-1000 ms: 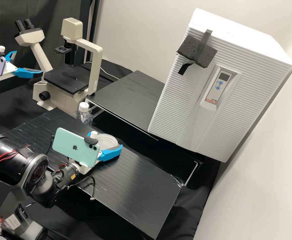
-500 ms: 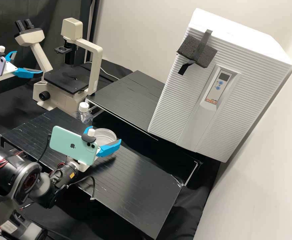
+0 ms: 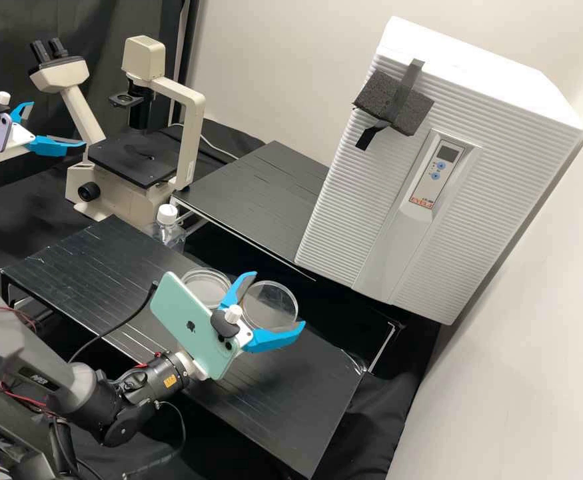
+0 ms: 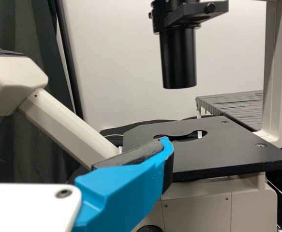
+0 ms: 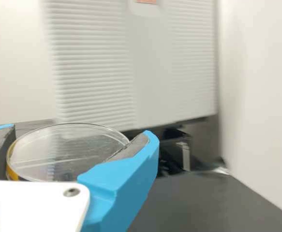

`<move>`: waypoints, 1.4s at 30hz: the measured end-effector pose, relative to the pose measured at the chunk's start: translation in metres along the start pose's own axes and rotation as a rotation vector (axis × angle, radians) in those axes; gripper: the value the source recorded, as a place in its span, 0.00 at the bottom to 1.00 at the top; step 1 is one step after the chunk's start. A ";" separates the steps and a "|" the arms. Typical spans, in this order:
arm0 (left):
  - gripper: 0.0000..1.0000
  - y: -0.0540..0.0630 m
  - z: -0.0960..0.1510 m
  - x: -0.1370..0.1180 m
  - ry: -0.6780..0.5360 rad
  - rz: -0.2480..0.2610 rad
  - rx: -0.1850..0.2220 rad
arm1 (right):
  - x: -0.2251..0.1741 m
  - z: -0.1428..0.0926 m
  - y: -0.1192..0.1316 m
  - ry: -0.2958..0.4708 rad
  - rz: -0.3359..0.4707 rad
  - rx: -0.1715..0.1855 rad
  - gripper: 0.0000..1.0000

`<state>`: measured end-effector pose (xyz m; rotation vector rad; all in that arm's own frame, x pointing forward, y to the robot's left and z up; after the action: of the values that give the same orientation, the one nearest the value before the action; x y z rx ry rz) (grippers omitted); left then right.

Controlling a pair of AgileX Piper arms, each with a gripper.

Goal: Open the petri dish lid.

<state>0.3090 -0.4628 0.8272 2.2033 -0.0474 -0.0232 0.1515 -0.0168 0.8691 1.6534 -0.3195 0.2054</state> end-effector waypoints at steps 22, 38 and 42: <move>1.00 0.000 0.000 0.000 0.000 0.000 0.000 | 0.010 0.019 -0.026 -0.111 -0.118 -0.138 1.00; 1.00 0.000 0.000 0.000 0.000 0.000 0.000 | 0.011 0.019 -0.025 -0.137 -0.076 -0.123 1.00; 1.00 0.000 0.000 0.000 0.000 0.000 0.000 | 0.007 0.014 -0.015 -0.171 0.020 -0.049 1.00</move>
<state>0.3090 -0.4628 0.8272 2.2033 -0.0474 -0.0232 0.1626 -0.0301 0.8556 1.6233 -0.4669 0.0699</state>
